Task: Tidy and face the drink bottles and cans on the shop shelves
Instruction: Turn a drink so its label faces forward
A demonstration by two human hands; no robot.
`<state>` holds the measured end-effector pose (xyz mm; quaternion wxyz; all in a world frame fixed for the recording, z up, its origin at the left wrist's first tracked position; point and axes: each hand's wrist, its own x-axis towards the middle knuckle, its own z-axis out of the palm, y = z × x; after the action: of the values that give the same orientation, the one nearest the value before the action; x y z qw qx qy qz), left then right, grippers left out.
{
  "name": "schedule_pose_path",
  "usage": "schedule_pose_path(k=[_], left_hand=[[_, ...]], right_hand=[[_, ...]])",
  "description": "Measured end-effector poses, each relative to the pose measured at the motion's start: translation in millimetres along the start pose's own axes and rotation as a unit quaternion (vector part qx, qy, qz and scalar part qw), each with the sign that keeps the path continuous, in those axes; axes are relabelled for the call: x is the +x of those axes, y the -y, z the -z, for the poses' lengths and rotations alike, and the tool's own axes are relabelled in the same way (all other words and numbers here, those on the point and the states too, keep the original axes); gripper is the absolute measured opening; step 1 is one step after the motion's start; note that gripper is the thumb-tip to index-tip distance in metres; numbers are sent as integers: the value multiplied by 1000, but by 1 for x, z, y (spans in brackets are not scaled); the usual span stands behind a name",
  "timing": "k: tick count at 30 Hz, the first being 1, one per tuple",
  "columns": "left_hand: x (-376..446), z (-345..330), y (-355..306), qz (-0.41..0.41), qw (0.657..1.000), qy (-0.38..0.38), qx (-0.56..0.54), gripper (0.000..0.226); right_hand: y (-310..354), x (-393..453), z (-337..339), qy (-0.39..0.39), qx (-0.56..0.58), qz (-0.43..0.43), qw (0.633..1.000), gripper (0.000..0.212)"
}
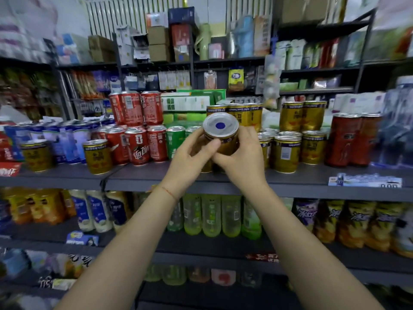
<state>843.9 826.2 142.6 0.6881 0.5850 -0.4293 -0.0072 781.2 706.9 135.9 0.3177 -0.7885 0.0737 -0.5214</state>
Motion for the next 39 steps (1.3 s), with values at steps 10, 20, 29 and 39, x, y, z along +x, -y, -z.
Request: schedule_pose_path(k=[10, 20, 29, 39], left_hand=[[33, -51, 81, -142, 794, -11, 590, 62], [35, -51, 89, -149, 776, -35, 612, 67], [34, -47, 89, -155, 799, -14, 581, 72], [-17, 137, 88, -88, 862, -263, 425, 59]], right_hand=[[-38, 68, 46, -80, -57, -35, 995, 76], [-59, 88, 42, 13, -163, -153, 974, 96], [-32, 61, 28, -133, -208, -34, 968, 61], [21, 16, -97, 159, 23, 46, 986, 10]])
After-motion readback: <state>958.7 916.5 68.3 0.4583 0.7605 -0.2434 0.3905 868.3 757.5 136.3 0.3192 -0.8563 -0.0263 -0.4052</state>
